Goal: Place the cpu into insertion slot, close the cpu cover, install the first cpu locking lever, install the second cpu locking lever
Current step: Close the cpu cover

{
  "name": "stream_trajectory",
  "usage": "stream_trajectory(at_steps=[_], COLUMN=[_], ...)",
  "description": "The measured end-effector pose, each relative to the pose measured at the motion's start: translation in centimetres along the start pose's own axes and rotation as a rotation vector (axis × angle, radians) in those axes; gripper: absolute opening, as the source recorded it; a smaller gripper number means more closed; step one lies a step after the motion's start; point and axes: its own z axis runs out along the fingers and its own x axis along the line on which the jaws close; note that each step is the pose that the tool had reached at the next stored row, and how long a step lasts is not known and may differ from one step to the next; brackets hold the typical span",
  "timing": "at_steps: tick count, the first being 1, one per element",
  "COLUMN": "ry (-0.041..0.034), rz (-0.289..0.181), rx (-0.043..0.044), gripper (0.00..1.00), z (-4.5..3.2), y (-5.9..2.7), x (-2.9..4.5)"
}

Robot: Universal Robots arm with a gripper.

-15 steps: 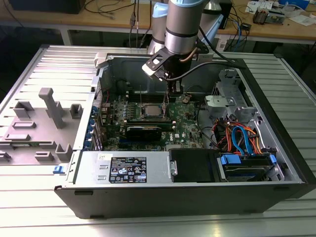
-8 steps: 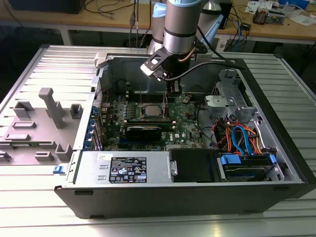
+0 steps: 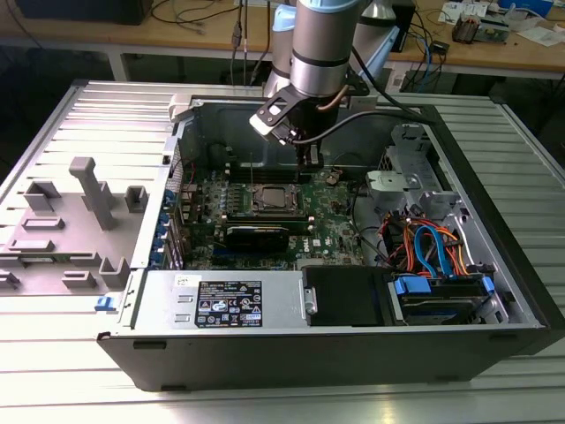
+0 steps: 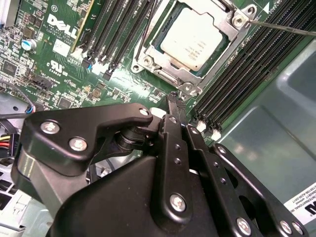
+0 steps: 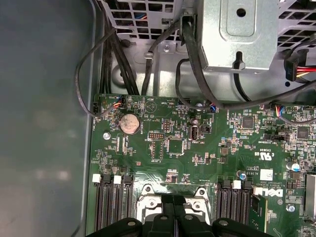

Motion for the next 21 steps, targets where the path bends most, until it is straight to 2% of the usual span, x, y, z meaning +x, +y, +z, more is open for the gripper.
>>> stream_trajectory(at_steps=[21], ry=[0.0000], rz=[0.000], rx=[0.0001], gripper=[0.11], z=[0.02], y=[-0.44], x=[0.02])
